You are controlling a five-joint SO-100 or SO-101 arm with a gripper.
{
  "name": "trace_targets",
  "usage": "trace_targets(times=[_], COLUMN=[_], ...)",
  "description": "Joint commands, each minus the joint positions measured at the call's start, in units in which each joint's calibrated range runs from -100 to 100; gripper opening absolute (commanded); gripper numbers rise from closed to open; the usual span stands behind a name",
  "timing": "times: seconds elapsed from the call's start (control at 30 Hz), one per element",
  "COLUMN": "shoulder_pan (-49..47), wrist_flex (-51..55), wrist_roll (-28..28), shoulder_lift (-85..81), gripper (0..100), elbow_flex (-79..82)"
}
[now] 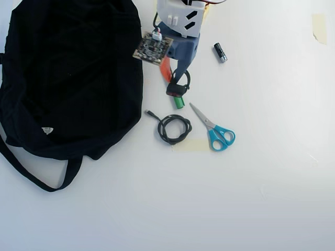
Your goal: Put the bike light into the black bag
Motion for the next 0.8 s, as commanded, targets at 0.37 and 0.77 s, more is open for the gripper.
trace_targets(times=[0.37,0.77], shoulder_pan=[28.26,51.75], wrist_flex=[-4.03,-27.46], wrist_roll=[-3.49,1.23], shoulder_lift=[0.63,30.59], gripper=[2,2], elbow_flex=[4.30,-1.54])
